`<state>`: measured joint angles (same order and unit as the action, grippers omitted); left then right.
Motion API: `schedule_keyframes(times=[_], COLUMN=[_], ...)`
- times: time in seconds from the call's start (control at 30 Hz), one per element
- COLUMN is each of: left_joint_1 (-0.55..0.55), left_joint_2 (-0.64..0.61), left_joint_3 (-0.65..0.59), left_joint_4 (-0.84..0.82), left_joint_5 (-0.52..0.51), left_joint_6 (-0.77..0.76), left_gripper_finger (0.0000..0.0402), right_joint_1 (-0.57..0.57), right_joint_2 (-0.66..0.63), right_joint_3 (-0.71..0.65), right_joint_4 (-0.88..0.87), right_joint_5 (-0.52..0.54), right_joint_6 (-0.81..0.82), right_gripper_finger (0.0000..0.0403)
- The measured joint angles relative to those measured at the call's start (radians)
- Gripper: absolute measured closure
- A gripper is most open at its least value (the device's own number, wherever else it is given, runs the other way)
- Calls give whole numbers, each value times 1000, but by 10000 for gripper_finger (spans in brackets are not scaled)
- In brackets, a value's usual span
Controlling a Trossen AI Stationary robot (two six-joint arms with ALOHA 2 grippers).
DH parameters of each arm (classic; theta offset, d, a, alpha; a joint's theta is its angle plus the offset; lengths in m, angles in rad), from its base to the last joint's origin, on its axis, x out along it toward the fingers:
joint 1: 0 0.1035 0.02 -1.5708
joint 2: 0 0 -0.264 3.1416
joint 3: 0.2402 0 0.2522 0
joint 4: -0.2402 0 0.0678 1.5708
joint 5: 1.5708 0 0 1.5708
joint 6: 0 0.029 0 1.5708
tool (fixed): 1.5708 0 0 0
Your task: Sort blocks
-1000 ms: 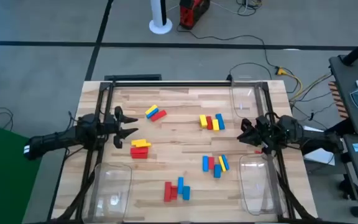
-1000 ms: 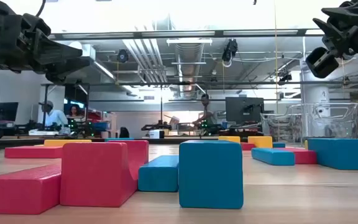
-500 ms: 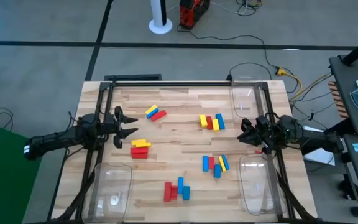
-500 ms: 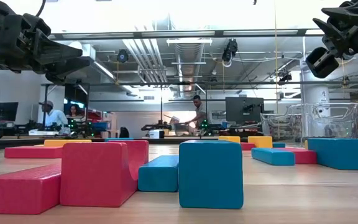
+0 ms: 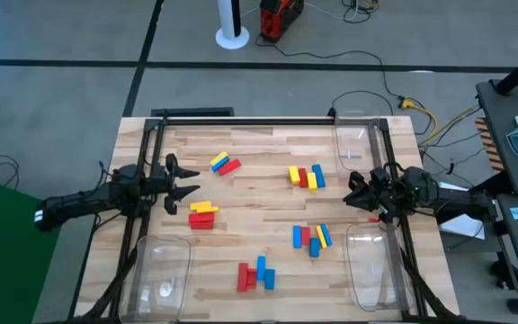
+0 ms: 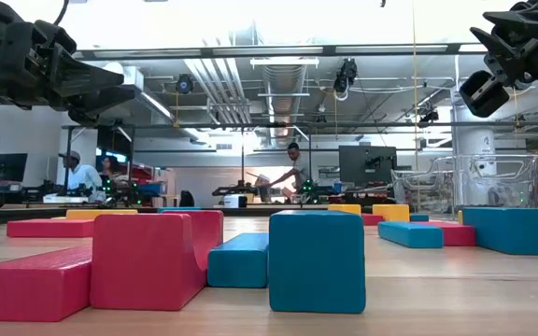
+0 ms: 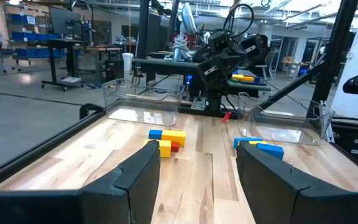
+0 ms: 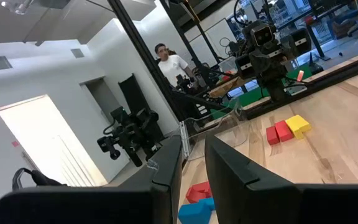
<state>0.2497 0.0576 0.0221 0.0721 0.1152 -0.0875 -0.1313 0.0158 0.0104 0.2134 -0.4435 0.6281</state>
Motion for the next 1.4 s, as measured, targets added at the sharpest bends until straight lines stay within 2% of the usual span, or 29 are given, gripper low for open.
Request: schedule_keyframes(times=[0.97, 1.1, 1.27, 1.4], left_joint_1=[0, 0, 0, 1], left_joint_2=[0, 0, 0, 0], left_joint_3=[0, 0, 0, 0], left_joint_4=[7, 40, 226, 434], left_joint_5=[-19, -20, -24, -26], left_joint_6=[-2, -192, -451, -478], left_gripper_finger=[212, 212, 212, 212], right_joint_1=[0, 0, 0, 0], right_joint_2=[0, 0, 4, 24], right_joint_3=[0, 0, 15, 85], right_joint_4=[0, 4, 7, 8], right_joint_5=[0, 5, 45, 124], right_joint_6=[-26, -26, -30, -63], right_gripper_finger=[342, 342, 342, 342])
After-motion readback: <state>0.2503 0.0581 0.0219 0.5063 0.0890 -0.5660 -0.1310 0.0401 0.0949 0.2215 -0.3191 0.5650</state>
